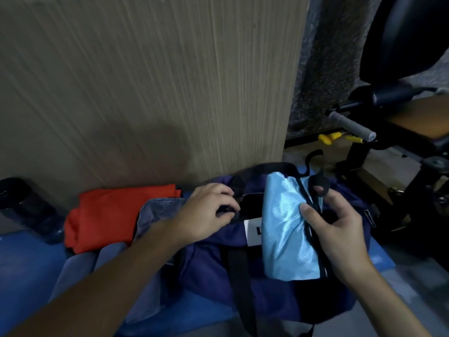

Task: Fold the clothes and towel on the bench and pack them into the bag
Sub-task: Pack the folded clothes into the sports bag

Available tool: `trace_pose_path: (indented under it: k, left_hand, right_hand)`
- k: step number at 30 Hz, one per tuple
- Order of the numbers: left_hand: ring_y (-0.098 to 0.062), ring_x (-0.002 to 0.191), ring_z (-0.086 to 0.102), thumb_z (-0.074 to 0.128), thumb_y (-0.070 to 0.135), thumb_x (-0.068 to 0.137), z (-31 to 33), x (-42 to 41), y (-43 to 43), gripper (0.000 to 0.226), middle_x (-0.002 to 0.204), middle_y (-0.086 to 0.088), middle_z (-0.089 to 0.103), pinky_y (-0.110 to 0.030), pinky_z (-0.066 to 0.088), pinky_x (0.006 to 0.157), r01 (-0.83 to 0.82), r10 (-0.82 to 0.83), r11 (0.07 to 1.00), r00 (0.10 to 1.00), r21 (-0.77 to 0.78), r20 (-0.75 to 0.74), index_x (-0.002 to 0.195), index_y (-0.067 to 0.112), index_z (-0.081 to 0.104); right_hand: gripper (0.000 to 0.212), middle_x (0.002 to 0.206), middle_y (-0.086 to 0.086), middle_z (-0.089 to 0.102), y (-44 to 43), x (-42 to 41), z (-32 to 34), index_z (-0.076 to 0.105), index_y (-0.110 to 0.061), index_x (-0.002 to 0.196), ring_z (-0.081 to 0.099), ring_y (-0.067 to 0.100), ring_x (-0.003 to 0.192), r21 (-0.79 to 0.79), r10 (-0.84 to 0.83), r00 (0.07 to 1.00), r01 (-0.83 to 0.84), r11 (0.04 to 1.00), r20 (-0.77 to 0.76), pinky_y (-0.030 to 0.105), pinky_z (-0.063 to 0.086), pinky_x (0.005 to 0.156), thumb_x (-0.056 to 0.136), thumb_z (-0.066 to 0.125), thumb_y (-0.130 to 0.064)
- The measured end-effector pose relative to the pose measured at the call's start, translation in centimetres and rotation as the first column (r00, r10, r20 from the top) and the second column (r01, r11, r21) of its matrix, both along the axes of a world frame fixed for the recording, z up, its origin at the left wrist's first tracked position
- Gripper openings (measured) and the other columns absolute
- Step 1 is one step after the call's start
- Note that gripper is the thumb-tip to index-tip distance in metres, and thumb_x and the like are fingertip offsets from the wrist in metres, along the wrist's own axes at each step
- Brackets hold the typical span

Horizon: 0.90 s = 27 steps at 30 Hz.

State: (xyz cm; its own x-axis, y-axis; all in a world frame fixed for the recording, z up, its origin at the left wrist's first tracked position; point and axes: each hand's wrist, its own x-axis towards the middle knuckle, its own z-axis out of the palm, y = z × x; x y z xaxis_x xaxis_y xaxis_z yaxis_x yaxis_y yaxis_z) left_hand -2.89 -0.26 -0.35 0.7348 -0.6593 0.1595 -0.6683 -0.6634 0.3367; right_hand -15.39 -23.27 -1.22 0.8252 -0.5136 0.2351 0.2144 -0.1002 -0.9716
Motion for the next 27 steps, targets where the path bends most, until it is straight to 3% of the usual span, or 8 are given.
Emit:
trace_pose_path:
  k: [4, 8, 13, 17, 20, 23, 27]
  left_hand:
    - [-0.010, 0.137, 0.032, 0.062, 0.035, 0.095, 0.0, 0.4, -0.9, 0.020, 0.142, 0.009, 0.047, -0.033, 0.019, 0.113, 0.035, -0.032, 0.985, 0.999, 0.169, -0.021, 0.111, 0.036, 0.074]
    - [-0.005, 0.143, 0.023, 0.055, 0.042, 0.096, 0.1, 1.4, -1.2, 0.052, 0.154, 0.013, 0.035, -0.030, 0.013, 0.113, -0.043, 0.029, 0.939, 0.999, 0.341, 0.044, 0.146, 0.029, 0.047]
    - [-0.006, 0.150, 0.011, 0.066, 0.039, 0.086, 0.2, 1.4, -0.6, 0.089, 0.165, 0.015, 0.007, -0.035, 0.011, 0.117, -0.047, 0.046, 0.956, 0.999, 0.291, 0.008, 0.158, 0.026, 0.016]
    - [-0.006, 0.150, 0.000, 0.076, 0.048, 0.072, 1.7, 1.0, -1.1, 0.121, 0.163, 0.017, -0.018, -0.036, 0.012, 0.118, -0.033, 0.019, 0.969, 0.998, 0.245, 0.060, 0.159, 0.020, -0.004]
    - [-0.007, 0.150, -0.004, 0.078, 0.049, 0.071, 3.0, 0.8, -1.5, 0.127, 0.160, 0.017, -0.024, -0.035, 0.009, 0.118, -0.048, 0.012, 0.975, 0.987, 0.218, 0.161, 0.158, 0.020, -0.009]
    - [-0.013, 0.151, -0.005, 0.077, 0.053, 0.071, 3.4, 1.0, -1.2, 0.128, 0.162, 0.012, -0.019, -0.040, 0.010, 0.119, -0.093, 0.051, 0.973, 0.979, 0.211, 0.198, 0.156, 0.027, -0.016]
    - [-0.016, 0.150, -0.002, 0.077, 0.055, 0.070, 2.9, 1.1, -0.3, 0.133, 0.161, 0.005, -0.009, -0.046, 0.017, 0.117, -0.176, 0.142, 0.942, 0.980, 0.287, 0.137, 0.153, 0.029, -0.024]
  right_hand:
    - [0.035, 0.100, -0.019, 0.071, -0.8, -0.1, 0.1, 0.064, -0.038, 0.102, 0.065, 0.002, 0.097, -0.018, 0.002, 1.000, -0.002, 1.000, -0.004, 0.035, 0.053, 0.091, 0.086, 0.071, -0.009]
    - [0.035, 0.100, -0.018, 0.071, -0.9, 0.1, 0.0, 0.064, -0.037, 0.105, 0.065, 0.002, 0.097, -0.016, 0.014, 1.000, -0.014, 1.000, -0.008, 0.036, 0.053, 0.092, 0.086, 0.071, -0.008]
    - [0.042, 0.110, -0.006, 0.069, -0.6, 0.6, -0.6, 0.060, -0.025, 0.123, 0.063, 0.006, 0.106, -0.040, 0.058, 0.998, -0.059, 0.997, -0.018, 0.045, 0.050, 0.099, 0.086, 0.071, -0.007]
    - [0.060, 0.116, -0.008, 0.066, -0.7, 0.8, -1.2, 0.051, -0.041, 0.131, 0.061, 0.010, 0.112, -0.022, 0.089, 0.995, -0.090, 0.996, -0.051, 0.051, 0.049, 0.098, 0.085, 0.072, -0.008]
    - [0.074, 0.128, -0.009, 0.059, -0.4, 0.6, -1.5, 0.040, -0.054, 0.137, 0.050, 0.004, 0.124, 0.000, 0.119, 0.987, -0.120, 0.993, -0.110, 0.043, 0.049, 0.101, 0.086, 0.073, -0.012]
    - [0.076, 0.128, -0.006, 0.057, 0.5, 0.7, -1.2, 0.037, -0.062, 0.133, 0.051, 0.006, 0.123, 0.002, 0.140, 0.983, -0.141, 0.990, -0.118, 0.032, 0.050, 0.096, 0.086, 0.072, -0.014]
    - [0.068, 0.118, -0.008, 0.060, 2.1, 2.0, -0.7, 0.043, -0.056, 0.130, 0.054, 0.016, 0.119, 0.067, 0.171, 0.980, -0.165, 0.984, -0.100, 0.021, 0.051, 0.090, 0.089, 0.068, -0.009]
